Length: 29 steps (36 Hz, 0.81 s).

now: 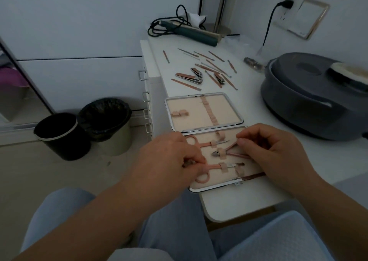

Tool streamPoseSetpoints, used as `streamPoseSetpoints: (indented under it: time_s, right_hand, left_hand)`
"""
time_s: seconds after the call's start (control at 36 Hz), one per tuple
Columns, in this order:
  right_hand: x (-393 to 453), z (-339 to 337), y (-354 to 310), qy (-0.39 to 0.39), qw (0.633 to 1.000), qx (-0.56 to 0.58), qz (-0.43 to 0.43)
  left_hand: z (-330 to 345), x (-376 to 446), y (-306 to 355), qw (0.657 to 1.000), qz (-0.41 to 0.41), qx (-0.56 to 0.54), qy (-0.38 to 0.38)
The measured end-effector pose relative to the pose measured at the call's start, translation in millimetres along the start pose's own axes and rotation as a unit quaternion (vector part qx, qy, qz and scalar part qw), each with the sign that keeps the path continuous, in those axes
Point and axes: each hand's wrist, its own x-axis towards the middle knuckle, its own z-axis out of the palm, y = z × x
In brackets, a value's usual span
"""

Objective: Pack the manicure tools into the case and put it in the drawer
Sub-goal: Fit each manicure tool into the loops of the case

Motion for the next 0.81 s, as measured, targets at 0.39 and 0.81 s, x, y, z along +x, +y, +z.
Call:
streamPoseSetpoints:
  time_s: [0.39, 0.81]
  right_hand:
    - [-0.3, -0.4, -2.4, 0.001, 0.999, 0.019, 0.03]
    - [1.0, 1.7, 0.5, 0.014, 0.989, -0.139, -0.05]
  left_hand:
    - [-10.0, 14.5, -5.9, 0.999, 0.019, -0.036, -0.023]
    - [-2.7, 20.7, -19.8, 0.986, 0.051, -0.104, 0.117]
